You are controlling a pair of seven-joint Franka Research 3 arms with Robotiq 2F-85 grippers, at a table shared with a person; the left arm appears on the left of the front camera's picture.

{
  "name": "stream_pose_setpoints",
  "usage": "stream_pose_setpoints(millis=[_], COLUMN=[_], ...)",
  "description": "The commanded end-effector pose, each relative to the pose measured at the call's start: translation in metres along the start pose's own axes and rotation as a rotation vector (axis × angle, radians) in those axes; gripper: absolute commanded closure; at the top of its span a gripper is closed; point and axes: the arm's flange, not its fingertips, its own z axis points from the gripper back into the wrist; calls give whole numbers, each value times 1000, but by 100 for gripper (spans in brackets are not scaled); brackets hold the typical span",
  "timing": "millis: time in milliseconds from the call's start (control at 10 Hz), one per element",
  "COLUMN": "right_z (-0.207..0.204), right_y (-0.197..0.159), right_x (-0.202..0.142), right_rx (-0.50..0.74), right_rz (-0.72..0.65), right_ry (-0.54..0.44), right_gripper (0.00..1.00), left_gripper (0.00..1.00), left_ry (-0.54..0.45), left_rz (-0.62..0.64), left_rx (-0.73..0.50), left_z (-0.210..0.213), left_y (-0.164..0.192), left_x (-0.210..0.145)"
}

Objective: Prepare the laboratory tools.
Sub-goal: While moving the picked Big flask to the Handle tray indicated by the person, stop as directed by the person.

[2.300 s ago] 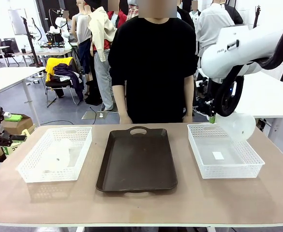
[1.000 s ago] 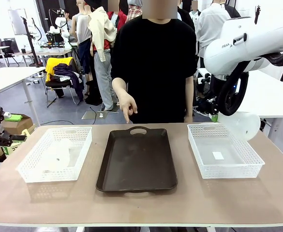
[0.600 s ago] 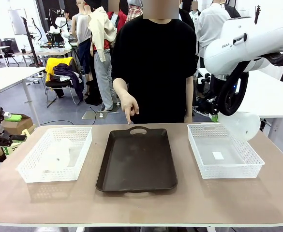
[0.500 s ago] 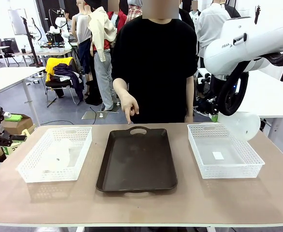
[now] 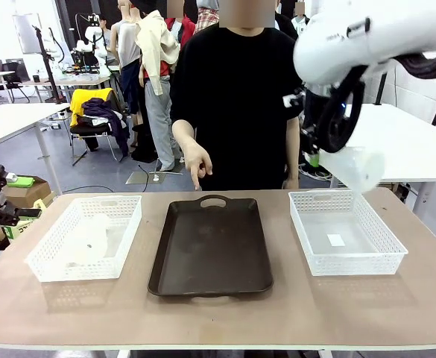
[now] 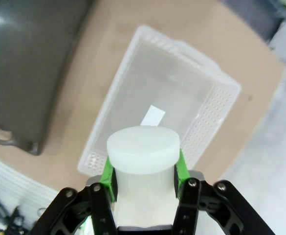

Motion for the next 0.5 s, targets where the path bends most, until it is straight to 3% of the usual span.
stream_pose_setpoints(millis=[0, 400], right_z=[27, 22], right_y=[30, 147], right_x=[38, 130], right_rx=[-30, 30], right_rz=[72, 234], right_ry=[-19, 50], right_gripper=[100, 100], left_gripper=[0, 0], left_ry=[-6, -6], left_rz=[-5, -5], left_rx=[-2, -2], left_z=[1, 1], left_y=[-2, -2], left_x=[0, 0])
